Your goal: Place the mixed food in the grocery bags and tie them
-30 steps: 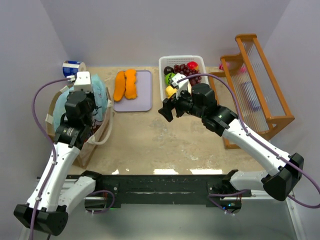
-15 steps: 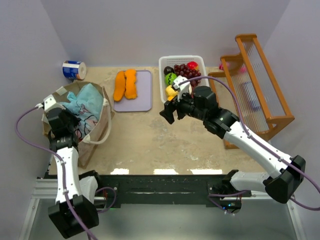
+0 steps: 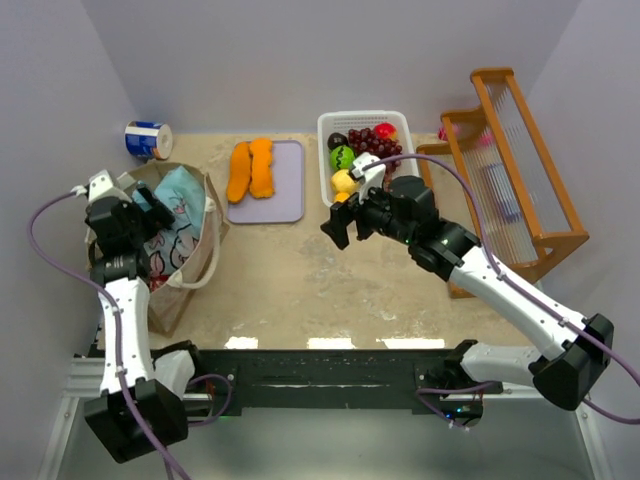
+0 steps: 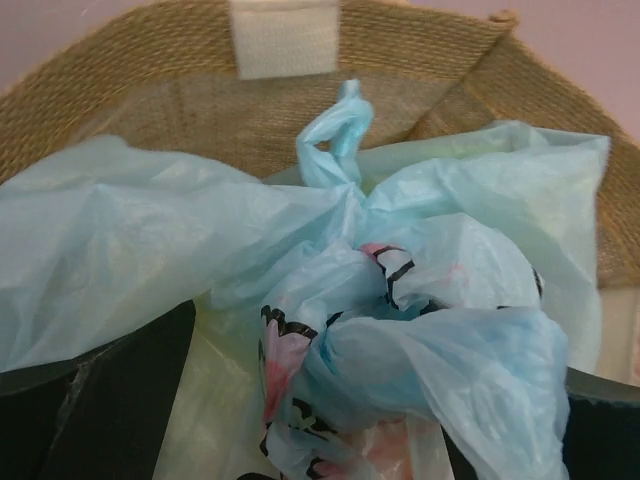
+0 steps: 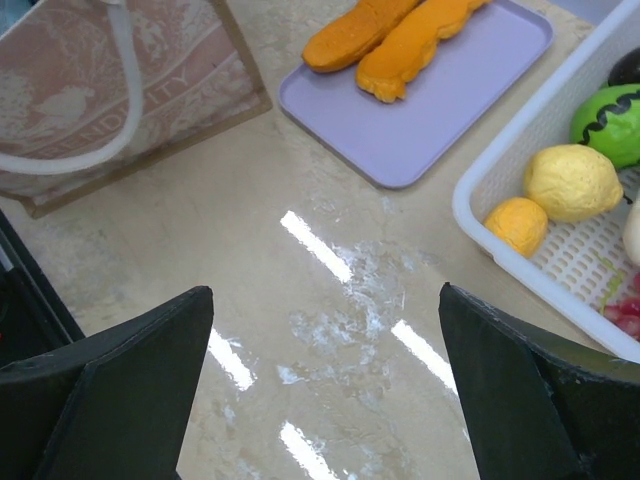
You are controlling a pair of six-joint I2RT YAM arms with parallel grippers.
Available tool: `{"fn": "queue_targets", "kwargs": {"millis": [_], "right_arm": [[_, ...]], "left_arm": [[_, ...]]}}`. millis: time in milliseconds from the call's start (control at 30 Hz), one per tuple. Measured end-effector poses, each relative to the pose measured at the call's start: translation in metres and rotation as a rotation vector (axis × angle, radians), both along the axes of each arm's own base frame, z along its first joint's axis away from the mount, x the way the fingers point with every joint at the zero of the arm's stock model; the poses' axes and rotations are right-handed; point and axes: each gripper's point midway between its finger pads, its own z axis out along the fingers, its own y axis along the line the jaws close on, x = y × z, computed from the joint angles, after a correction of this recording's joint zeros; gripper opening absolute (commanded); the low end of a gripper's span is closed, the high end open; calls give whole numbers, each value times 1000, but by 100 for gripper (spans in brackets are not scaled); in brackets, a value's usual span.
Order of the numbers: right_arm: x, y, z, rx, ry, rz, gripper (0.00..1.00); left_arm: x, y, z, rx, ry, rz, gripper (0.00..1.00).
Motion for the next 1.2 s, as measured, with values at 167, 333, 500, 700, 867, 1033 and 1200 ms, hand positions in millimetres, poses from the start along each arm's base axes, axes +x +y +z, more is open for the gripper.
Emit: {"fn": "queue_targets", "kwargs": {"millis": [167, 333, 500, 700, 867, 1033, 1200], "right_arm": [[18, -9, -13, -21, 40, -115, 99], [51, -40, -27, -18, 111, -295, 99], [74, -87, -17, 20, 95, -491, 99], [56, -126, 19, 111, -44, -618, 99], [43, -148, 40, 182, -131, -682, 99], [45, -154, 40, 181, -143, -721, 99], [45, -156, 39, 179, -143, -733, 99]], "left_arm": [[17, -33, 50, 111, -16, -92, 100], [32, -62, 131, 222, -142, -172, 100], [33, -114, 169, 287, -249, -361, 100], [13, -148, 186, 300, -373, -557, 100], [-8, -165, 191, 304, -447, -661, 100], [-9, -170, 192, 306, -465, -690, 100], [-4, -172, 181, 298, -439, -702, 100]]}}
